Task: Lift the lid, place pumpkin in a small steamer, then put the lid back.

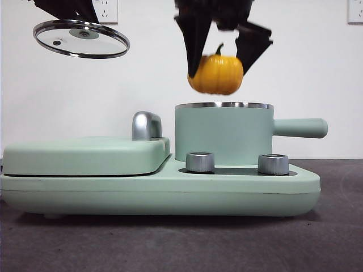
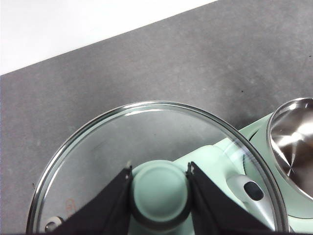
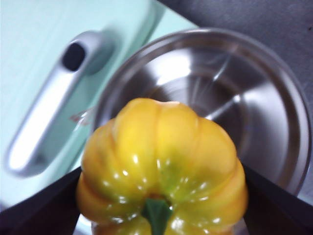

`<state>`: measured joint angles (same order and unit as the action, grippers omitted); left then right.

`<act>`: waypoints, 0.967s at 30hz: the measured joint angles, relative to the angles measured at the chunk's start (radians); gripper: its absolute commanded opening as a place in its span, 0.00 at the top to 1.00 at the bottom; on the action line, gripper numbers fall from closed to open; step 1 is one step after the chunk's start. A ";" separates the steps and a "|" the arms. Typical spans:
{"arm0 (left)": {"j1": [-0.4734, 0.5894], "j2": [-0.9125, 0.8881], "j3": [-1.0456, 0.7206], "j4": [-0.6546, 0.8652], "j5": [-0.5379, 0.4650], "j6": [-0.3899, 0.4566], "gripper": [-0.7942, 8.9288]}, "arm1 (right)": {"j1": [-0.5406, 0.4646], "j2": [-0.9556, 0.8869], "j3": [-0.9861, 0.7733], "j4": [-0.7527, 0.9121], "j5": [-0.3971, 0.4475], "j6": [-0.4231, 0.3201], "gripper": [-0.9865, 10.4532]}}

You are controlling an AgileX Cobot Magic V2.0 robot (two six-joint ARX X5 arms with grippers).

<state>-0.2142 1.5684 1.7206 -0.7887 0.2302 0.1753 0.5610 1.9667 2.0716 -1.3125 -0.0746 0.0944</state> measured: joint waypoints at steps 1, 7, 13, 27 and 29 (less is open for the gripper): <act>0.000 0.000 0.000 0.000 0.000 -0.003 0.90 | -0.008 0.018 0.007 0.000 0.000 -0.005 0.63; 0.000 0.000 0.000 0.000 0.000 -0.003 0.90 | -0.031 0.109 0.010 -0.009 0.021 -0.023 0.63; 0.000 0.000 0.000 0.001 0.000 -0.003 0.90 | -0.026 0.144 0.010 -0.008 0.079 -0.046 0.63; 0.000 0.000 0.000 0.001 0.000 -0.004 0.90 | -0.015 0.203 0.011 -0.007 0.076 -0.047 0.63; 0.000 0.000 0.000 0.001 0.000 -0.004 0.90 | -0.015 0.203 0.011 -0.007 0.074 -0.047 0.63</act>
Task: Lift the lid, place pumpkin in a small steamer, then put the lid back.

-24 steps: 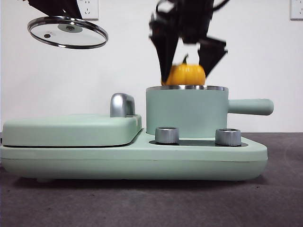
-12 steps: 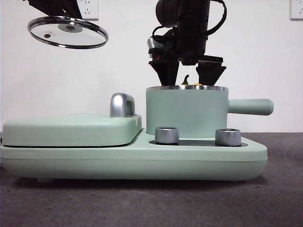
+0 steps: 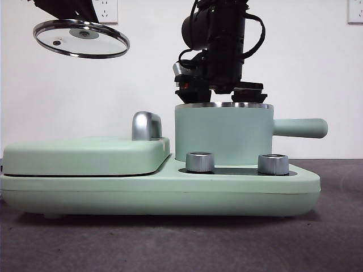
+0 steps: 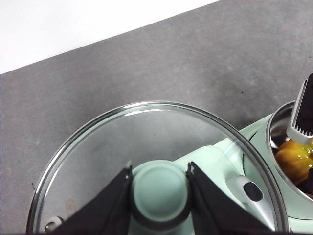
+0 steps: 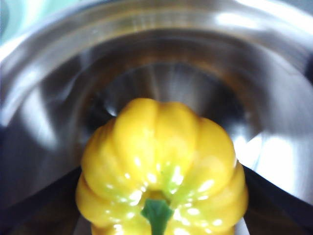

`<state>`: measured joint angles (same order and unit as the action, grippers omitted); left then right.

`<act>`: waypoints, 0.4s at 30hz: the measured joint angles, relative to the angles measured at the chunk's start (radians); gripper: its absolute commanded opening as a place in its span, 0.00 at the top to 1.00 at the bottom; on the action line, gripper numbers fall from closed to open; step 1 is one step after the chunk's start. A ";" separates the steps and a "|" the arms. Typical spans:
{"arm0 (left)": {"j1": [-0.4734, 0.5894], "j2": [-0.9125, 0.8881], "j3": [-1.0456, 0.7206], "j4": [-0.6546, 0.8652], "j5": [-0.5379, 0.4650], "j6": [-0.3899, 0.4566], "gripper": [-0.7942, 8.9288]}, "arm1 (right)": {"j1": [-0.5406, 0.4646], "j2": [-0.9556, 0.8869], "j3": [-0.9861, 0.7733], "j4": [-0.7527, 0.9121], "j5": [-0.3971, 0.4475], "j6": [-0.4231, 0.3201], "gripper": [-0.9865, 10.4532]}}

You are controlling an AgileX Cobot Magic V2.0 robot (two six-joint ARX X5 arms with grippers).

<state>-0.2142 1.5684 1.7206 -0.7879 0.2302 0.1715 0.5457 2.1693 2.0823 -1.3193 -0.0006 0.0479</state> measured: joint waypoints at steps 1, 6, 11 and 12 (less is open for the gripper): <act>0.000 0.000 0.000 0.000 0.000 0.000 0.90 | -0.002 0.000 0.000 0.000 -0.001 0.000 0.63; 0.000 0.000 0.000 0.000 0.000 0.000 0.90 | -0.005 0.000 0.000 0.000 -0.005 0.000 0.63; 0.000 0.000 0.000 0.000 0.000 0.000 0.90 | -0.010 0.000 0.000 0.000 -0.034 0.000 0.63; 0.000 0.000 0.000 0.000 0.000 0.000 0.90 | -0.010 0.000 0.000 0.000 -0.033 0.000 0.63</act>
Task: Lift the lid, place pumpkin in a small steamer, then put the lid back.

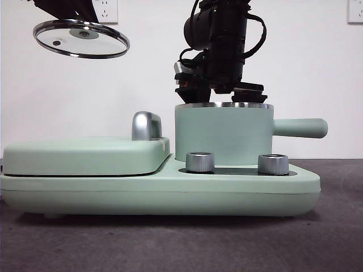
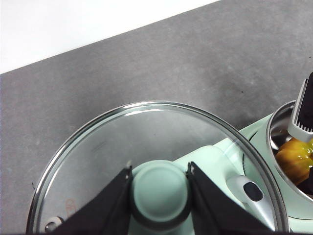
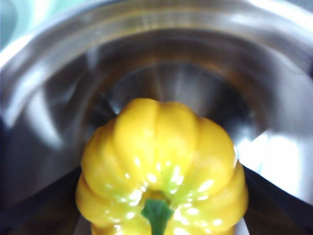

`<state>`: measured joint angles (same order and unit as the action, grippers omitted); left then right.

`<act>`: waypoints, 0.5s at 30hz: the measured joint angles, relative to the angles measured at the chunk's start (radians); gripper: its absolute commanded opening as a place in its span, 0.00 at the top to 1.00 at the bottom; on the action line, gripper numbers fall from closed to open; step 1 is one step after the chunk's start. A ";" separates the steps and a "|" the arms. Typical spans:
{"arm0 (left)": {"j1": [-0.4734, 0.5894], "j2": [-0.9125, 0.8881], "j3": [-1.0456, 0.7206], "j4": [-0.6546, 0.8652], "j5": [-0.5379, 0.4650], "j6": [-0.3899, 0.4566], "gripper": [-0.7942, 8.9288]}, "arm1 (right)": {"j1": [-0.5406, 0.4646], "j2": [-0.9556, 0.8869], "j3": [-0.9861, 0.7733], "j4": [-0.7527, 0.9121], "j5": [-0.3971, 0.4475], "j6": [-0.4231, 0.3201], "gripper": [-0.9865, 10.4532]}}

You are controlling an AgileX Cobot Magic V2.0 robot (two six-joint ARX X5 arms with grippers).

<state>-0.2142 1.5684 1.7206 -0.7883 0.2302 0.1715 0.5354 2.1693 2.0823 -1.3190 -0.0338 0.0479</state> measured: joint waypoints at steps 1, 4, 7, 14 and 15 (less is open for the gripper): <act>0.000 0.000 0.000 0.000 0.000 0.000 0.90 | -0.001 0.000 0.000 0.000 0.000 0.000 0.63; 0.000 0.000 0.000 0.000 0.000 0.000 0.90 | -0.003 0.000 0.000 -0.002 0.000 0.000 0.63; 0.000 0.000 0.000 0.000 0.000 0.000 0.90 | -0.006 0.005 0.000 -0.004 -0.001 0.000 0.63; 0.000 0.000 0.000 0.000 0.000 0.000 0.90 | -0.007 0.019 0.000 -0.006 -0.019 0.000 0.63; 0.000 0.000 0.000 0.000 0.000 0.000 0.90 | -0.007 0.019 0.000 -0.006 -0.019 0.000 0.62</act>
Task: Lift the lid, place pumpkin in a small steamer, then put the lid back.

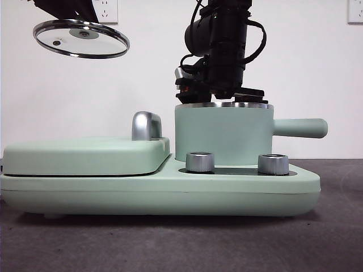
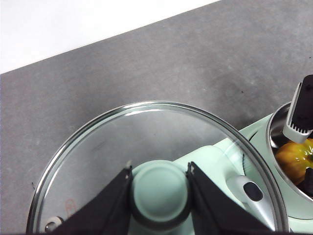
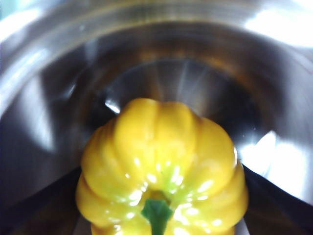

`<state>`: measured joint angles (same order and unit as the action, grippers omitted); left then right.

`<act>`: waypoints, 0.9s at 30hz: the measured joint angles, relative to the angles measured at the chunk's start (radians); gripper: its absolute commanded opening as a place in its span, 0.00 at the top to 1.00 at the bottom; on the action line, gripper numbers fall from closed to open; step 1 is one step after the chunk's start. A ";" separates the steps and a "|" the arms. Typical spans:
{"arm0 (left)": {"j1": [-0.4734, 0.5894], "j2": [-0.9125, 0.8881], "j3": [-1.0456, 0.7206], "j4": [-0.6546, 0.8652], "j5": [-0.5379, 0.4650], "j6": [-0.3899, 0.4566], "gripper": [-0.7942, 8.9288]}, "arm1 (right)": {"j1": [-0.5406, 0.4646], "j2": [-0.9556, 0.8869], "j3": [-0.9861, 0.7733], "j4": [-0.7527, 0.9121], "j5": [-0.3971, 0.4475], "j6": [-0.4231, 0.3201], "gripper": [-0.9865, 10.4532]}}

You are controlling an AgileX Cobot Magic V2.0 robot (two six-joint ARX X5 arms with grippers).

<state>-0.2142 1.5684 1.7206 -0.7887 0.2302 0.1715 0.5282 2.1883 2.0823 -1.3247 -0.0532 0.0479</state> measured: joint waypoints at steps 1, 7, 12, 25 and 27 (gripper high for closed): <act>0.000 0.000 0.000 0.000 0.000 0.000 0.90 | 0.000 0.000 0.000 0.000 0.000 0.000 0.62; 0.000 0.000 0.000 0.000 0.000 0.000 0.90 | -0.001 0.000 0.000 -0.004 0.000 0.000 0.50; 0.000 0.000 0.000 0.000 0.000 0.000 0.90 | -0.002 0.000 0.000 -0.005 0.001 0.000 0.48; 0.000 0.000 0.000 -0.002 0.000 -0.003 0.90 | -0.006 -0.031 0.081 -0.017 0.019 0.000 0.48; 0.000 0.000 0.000 -0.002 0.000 -0.003 0.90 | -0.006 -0.072 0.106 -0.018 0.023 0.000 0.48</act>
<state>-0.2142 1.5684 1.7206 -0.7910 0.2302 0.1684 0.5220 2.1159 2.1880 -1.3422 -0.0299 0.0479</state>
